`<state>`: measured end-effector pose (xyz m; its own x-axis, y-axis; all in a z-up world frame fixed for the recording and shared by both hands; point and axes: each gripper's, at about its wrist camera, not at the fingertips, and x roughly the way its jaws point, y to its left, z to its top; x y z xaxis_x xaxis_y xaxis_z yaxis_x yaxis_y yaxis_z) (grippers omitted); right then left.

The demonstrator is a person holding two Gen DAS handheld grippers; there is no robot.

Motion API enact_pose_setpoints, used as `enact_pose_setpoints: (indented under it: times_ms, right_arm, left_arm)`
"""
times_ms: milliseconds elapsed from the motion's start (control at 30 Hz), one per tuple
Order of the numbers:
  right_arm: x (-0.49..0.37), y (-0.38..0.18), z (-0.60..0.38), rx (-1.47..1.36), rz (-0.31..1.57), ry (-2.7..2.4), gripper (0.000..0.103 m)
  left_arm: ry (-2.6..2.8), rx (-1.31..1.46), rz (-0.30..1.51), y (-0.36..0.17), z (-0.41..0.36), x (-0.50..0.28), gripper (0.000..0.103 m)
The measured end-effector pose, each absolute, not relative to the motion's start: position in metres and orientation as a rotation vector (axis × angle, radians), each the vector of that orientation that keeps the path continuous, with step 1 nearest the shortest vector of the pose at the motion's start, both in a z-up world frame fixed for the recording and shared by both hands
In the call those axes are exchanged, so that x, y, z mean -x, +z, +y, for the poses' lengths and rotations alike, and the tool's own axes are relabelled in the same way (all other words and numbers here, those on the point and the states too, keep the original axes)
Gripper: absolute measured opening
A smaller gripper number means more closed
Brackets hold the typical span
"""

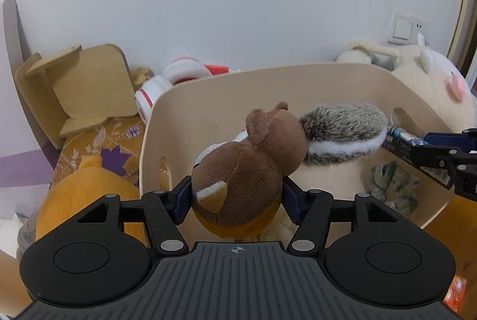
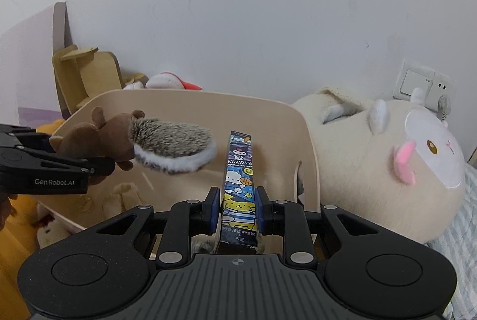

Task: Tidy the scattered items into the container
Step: 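Lift both held items over the basket and open both tools, then withdraw both tools from the basket back toward the table items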

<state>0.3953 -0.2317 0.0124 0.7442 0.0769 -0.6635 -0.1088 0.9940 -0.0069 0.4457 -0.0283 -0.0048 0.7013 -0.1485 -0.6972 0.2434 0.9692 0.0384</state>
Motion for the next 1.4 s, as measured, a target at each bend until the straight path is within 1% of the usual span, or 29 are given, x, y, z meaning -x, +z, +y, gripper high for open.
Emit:
enact_pose_setpoints:
  times_ms: [33,67,100,133,167,233,300,333,367,433,500,533,733,1000,1400]
  right_arm:
    - [-0.396,0.011,-0.233,0.044,0.728,0.101,0.022]
    - [-0.397,0.01,-0.233,0.043,0.73,0.1,0.03]
    - [-0.396,0.01,-0.234,0.042,0.731,0.096,0.034]
    - [-0.395,0.01,-0.234,0.043,0.729,0.092,0.035]
    - [-0.394,0.01,-0.234,0.044,0.726,0.09,0.037]
    - [-0.391,0.012,-0.234,0.044,0.72,0.092,0.048]
    - [-0.386,0.017,-0.234,0.038,0.701,0.093,0.067]
    - [-0.383,0.019,-0.234,0.034,0.689,0.091,0.071]
    - [-0.379,0.023,-0.235,0.031,0.677,0.09,0.076]
    - [-0.372,0.03,-0.235,0.025,0.657,0.089,0.083]
    - [-0.365,0.037,-0.236,0.02,0.634,0.087,0.096]
    - [-0.361,0.041,-0.236,0.018,0.622,0.085,0.099]
    - [-0.337,0.058,-0.232,0.024,0.586,0.087,0.1]
    - [-0.308,0.066,-0.227,0.035,0.572,0.106,0.101]
    - [-0.257,0.07,-0.224,0.044,0.547,0.131,0.103]
  left_arm:
    - [-0.222,-0.129,0.767,-0.005,-0.028,-0.445,0.063]
    - [-0.222,-0.128,0.765,-0.004,-0.028,-0.443,0.064]
    - [-0.224,-0.122,0.763,-0.003,-0.028,-0.442,0.065]
    - [-0.229,-0.115,0.757,-0.002,-0.027,-0.441,0.069]
    - [-0.236,-0.105,0.749,-0.001,-0.027,-0.439,0.077]
    - [-0.243,-0.091,0.726,0.004,-0.026,-0.434,0.084]
    - [-0.254,-0.079,0.7,0.009,-0.025,-0.428,0.087]
    - [-0.262,-0.073,0.686,0.012,-0.024,-0.425,0.09]
    - [-0.271,-0.072,0.674,0.015,-0.024,-0.422,0.093]
    - [-0.273,-0.084,0.649,0.021,-0.024,-0.414,0.095]
    - [-0.267,-0.101,0.625,0.027,-0.025,-0.405,0.096]
    - [-0.266,-0.108,0.617,0.029,-0.025,-0.401,0.096]
    - [-0.261,-0.125,0.587,0.043,-0.023,-0.377,0.097]
    - [-0.256,-0.121,0.544,0.055,-0.01,-0.341,0.098]
    - [-0.23,-0.137,0.532,0.049,0.018,-0.296,0.099]
